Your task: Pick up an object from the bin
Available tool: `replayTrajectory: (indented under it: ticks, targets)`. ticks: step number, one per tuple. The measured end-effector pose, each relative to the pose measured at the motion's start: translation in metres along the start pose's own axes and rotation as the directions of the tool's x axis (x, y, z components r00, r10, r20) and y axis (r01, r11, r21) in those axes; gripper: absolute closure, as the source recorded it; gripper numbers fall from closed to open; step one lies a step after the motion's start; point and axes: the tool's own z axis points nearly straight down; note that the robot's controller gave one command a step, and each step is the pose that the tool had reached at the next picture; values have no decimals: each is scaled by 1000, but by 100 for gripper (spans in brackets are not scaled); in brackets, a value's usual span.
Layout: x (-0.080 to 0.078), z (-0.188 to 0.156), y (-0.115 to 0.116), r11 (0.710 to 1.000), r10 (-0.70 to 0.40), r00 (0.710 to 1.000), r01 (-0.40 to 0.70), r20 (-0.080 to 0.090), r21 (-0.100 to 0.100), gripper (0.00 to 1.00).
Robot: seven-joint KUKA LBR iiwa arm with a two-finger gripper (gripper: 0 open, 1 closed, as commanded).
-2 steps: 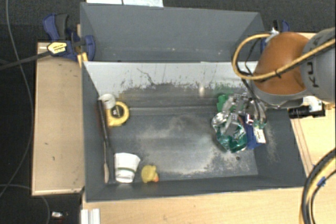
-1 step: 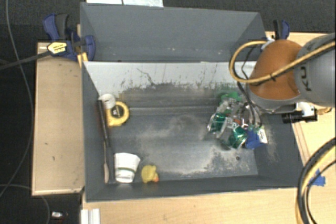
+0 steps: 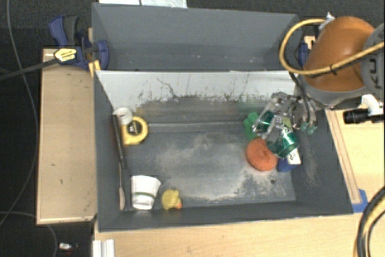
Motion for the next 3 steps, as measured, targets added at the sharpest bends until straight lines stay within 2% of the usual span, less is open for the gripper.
replayTrajectory:
  ticks: [2, 3]
  targets:
    - [-3, -12, -3, 1000, 24, 1000, -24, 4, -1, 100]
    - [-1, -61, -18, 983, 184, 983, -184, 1, -1, 100]
